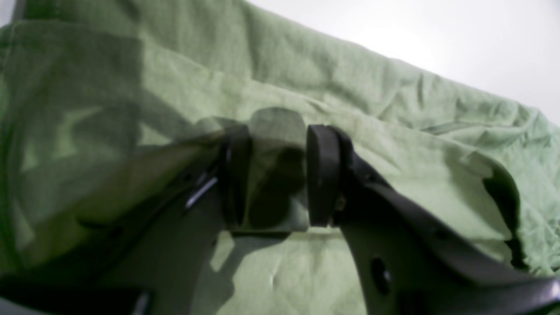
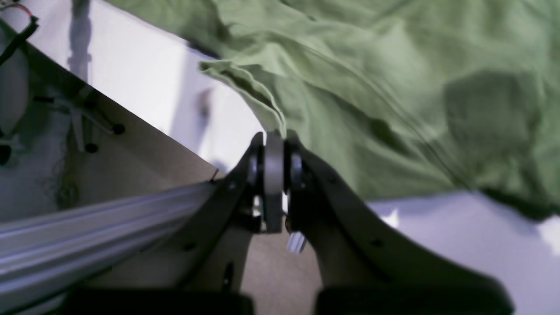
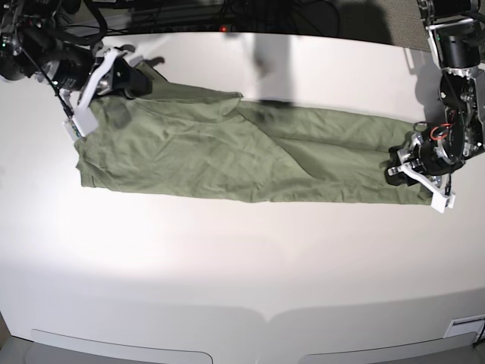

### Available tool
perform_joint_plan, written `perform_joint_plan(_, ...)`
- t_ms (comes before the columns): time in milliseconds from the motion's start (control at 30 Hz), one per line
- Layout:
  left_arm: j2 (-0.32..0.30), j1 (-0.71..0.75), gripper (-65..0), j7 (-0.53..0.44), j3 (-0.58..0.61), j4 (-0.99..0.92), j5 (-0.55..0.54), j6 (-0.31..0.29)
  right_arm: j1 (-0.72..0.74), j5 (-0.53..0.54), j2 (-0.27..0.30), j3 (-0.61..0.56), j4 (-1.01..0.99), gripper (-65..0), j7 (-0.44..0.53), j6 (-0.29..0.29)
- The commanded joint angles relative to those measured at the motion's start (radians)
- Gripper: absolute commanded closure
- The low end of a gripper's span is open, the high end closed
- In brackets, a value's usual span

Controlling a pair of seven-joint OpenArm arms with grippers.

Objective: Fold the T-shirt properly
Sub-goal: 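Lift the shirt end with the right gripper and pull it outward, then lower the shirt end and reposition both grippers on the folded strip's ends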

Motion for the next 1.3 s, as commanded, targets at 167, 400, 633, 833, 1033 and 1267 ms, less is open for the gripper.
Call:
perform_joint_plan(167, -0.024, -0.005, -22.0, 0.048, 0.002, 0.048, 0.023, 0.010, -0.002, 0.148, 0.009, 0.036, 0.017, 0.0, -0.061, 0.002)
perform_joint_plan(400, -0.085, 0.000, -22.0, 0.093, 0.002, 0.241, 0.023, 0.011, -0.006, 0.144, 0.009, 0.037, 0.017, 0.0, -0.061, 0.002)
perform_joint_plan(633, -0.109, 0.000, -22.0, 0.146, 0.002, 0.338, 0.023, 0.011, -0.035, 0.142, 0.012, 0.111, 0.017, 0.0, -0.061, 0.002)
perform_joint_plan(833, -0.109, 0.015, -22.0, 0.150, 0.002, 0.338, 0.020, 0.011, -0.109, 0.152, 0.012, 0.274, 0.017, 0.0, -0.061, 0.002)
perform_joint_plan(1033, -0.103, 0.020, -22.0, 0.149, 0.002, 0.338, 0.019, 0.011, -0.133, 0.153, 0.013, 0.414, 0.017, 0.0, -0.061, 0.002)
perform_joint_plan(1267, -0.091, 0.028, -21.9, 0.150, 0.002, 0.338, 0.019, 0.011, -0.133, 0.196, 0.012, 0.434, 0.017, 0.0, -0.061, 0.002)
